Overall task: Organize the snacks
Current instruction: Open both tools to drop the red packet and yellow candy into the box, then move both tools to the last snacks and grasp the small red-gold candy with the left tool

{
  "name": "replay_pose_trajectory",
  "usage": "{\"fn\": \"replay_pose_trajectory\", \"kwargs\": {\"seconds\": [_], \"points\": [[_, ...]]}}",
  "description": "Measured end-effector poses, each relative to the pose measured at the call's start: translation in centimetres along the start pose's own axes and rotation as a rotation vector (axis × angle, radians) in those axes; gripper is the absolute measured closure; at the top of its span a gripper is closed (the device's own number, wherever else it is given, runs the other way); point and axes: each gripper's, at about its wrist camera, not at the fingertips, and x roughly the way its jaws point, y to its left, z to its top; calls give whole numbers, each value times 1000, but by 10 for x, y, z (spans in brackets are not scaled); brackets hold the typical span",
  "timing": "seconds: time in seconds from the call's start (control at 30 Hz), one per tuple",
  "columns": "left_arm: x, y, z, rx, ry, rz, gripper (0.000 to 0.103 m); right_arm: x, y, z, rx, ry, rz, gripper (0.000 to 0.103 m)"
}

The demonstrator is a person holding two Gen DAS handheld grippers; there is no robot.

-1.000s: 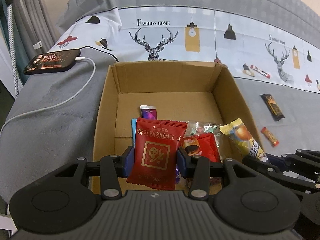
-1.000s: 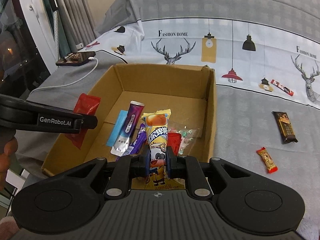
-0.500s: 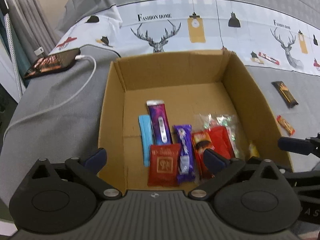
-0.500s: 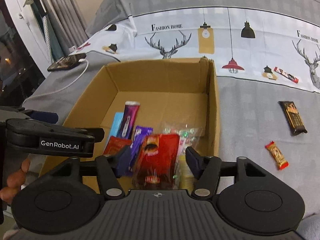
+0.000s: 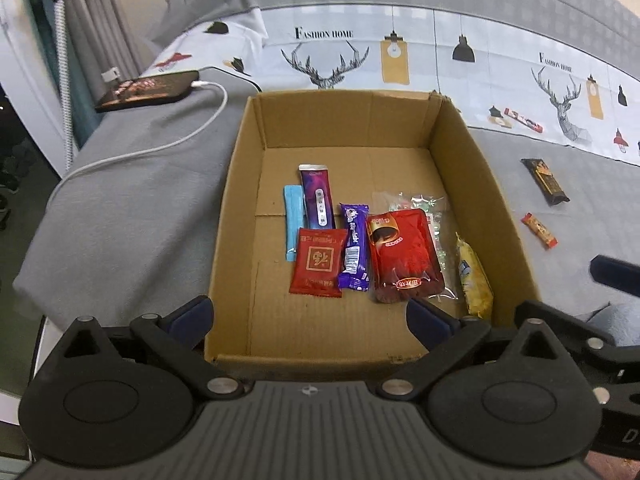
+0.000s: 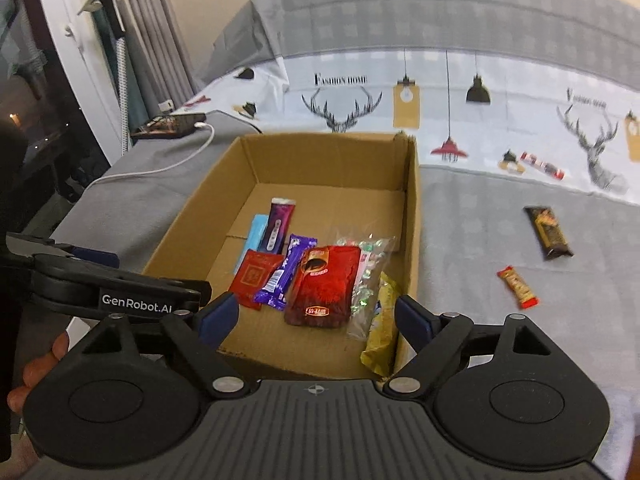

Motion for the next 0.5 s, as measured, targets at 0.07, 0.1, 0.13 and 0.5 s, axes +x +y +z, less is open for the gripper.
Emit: {"fn": "replay_pose_trajectory", "kwargs": {"seconds": [0.07,0.1,0.13,0.5], "points": [[-9,-1,-5,-4,-13,8,0,-9,2,-1,-15,-20,-12,12],[-13,-1,-7,-6,-21,10,0,-13,4,-2,-23,-28,-18,12],[-16,-1,-9,-7,-26,11,0,-17,5,-3,-29,-34,-22,12],[-42,-8,-26,10,-64,16,0,-48,11,-16,-50,-73,-33,10]]}}
